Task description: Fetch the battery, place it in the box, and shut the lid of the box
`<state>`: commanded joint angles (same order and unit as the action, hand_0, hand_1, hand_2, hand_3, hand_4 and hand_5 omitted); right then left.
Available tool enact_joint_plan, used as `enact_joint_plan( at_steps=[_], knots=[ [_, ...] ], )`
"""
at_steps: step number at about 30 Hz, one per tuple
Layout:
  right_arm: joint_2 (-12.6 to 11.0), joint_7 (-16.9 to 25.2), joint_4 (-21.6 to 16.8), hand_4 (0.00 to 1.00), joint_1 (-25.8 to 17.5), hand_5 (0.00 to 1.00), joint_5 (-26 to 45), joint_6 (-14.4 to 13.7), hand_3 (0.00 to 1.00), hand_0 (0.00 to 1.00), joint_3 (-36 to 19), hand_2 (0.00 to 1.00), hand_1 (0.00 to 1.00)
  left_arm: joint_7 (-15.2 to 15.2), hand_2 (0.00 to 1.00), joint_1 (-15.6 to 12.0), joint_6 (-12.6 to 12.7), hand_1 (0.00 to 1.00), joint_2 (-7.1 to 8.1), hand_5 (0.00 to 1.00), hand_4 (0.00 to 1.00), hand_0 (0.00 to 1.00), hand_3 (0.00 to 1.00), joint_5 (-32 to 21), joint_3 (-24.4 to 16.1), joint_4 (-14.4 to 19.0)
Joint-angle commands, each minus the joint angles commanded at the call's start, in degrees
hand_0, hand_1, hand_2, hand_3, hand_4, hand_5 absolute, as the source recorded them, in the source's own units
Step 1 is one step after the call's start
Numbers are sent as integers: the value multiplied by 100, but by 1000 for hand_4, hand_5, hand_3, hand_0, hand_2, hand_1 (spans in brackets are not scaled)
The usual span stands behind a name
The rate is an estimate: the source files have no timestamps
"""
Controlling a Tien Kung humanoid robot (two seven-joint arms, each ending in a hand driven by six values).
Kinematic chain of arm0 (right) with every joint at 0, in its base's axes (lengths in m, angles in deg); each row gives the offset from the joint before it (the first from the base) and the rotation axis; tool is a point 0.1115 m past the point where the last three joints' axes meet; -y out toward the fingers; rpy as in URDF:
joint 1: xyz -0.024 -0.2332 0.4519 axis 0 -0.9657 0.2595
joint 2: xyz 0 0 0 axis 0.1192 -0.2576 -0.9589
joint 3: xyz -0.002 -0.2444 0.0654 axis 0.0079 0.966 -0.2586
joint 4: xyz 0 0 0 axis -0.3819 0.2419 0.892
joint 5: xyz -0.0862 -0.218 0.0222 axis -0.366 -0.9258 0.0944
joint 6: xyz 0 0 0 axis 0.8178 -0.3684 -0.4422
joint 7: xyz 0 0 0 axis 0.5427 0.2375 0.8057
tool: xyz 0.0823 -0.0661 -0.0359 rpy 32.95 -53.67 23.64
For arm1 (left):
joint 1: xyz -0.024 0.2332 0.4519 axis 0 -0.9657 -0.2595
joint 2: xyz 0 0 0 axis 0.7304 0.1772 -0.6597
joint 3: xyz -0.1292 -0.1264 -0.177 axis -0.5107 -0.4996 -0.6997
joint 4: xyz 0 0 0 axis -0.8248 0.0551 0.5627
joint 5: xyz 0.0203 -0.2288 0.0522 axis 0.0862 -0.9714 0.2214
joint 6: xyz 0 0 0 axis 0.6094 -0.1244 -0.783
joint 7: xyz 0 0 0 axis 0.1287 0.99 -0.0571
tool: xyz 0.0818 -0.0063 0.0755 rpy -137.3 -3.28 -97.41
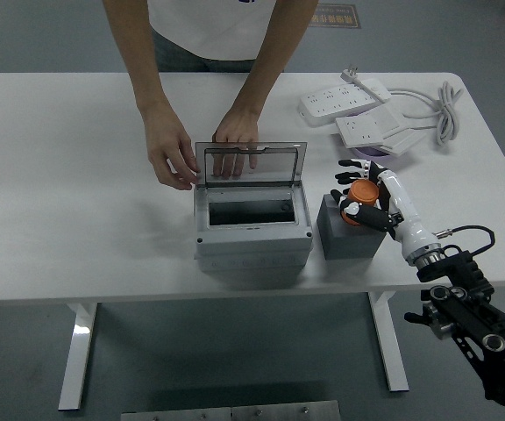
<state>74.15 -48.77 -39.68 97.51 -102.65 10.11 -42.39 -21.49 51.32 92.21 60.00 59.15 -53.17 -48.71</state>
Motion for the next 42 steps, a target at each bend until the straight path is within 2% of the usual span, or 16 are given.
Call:
enact_joint_plan(
  at_steps=[1, 2, 7, 8, 13, 14, 19, 20, 31, 32, 37, 38, 42],
  knots=[
    [-1, 0, 3, 671, 0, 47, 8, -2, 715, 510, 6, 627, 629, -1, 588, 1, 0, 695, 1, 2, 573, 625, 590, 5, -3, 0],
    [-2, 1, 5, 637, 0, 7, 15, -4, 704, 522, 11, 612, 606, -2, 588, 1, 0, 695, 1, 2, 573, 624, 589, 8, -5, 0],
    [-5, 4, 5, 637, -3, 7, 40, -19, 704, 522, 36, 612, 606, -8, 588, -1, 0, 695, 2, 2, 573, 624, 589, 24, -14, 1],
    [-5, 4, 5, 551, -4, 2, 42, -22, 663, 501, 39, 576, 554, -7, 588, -1, 0, 695, 3, 2, 573, 625, 590, 25, -14, 0],
    [-9, 8, 4, 551, -7, 2, 70, -32, 663, 501, 56, 576, 554, -1, 588, -1, 2, 695, 2, 2, 573, 625, 590, 24, -11, 0],
    [-11, 9, 5, 482, -6, 13, 82, -34, 628, 506, 61, 558, 525, 1, 588, 1, 2, 695, 2, 2, 572, 624, 589, 24, -10, 0],
    [-21, 9, 4, 482, 2, 13, 132, -38, 628, 506, 82, 558, 525, 7, 588, 9, 4, 695, 1, 2, 572, 624, 589, 25, -7, -1],
    [-21, 8, 5, 419, 1, 2, 145, -39, 610, 489, 81, 548, 504, 8, 588, 10, 5, 696, 2, 2, 573, 624, 590, 25, -7, -1],
    [-23, -27, -1, 398, -5, 2, 193, -46, 575, 469, 76, 507, 489, 8, 588, 16, 12, 695, 7, 2, 573, 622, 590, 41, -13, -1],
    [-22, -30, 0, 426, -5, 3, 192, -50, 412, 450, 76, 421, 424, 9, 587, 16, 12, 695, 7, 2, 574, 622, 590, 42, -13, -1],
    [-19, -42, 8, 426, -6, 3, 190, -69, 412, 450, 76, 421, 424, 10, 587, 17, 16, 695, 12, 2, 574, 622, 590, 49, -14, -3],
    [-19, -43, 9, 403, -6, 34, 190, -71, 354, 412, 78, 360, 361, 12, 588, 17, 18, 695, 13, 2, 574, 621, 590, 49, -13, -3],
    [-22, -58, 10, 403, -1, 34, 187, -67, 354, 412, 91, 360, 361, 17, 588, 22, 25, 695, 13, 2, 574, 621, 590, 58, -13, -4]
  ],
)
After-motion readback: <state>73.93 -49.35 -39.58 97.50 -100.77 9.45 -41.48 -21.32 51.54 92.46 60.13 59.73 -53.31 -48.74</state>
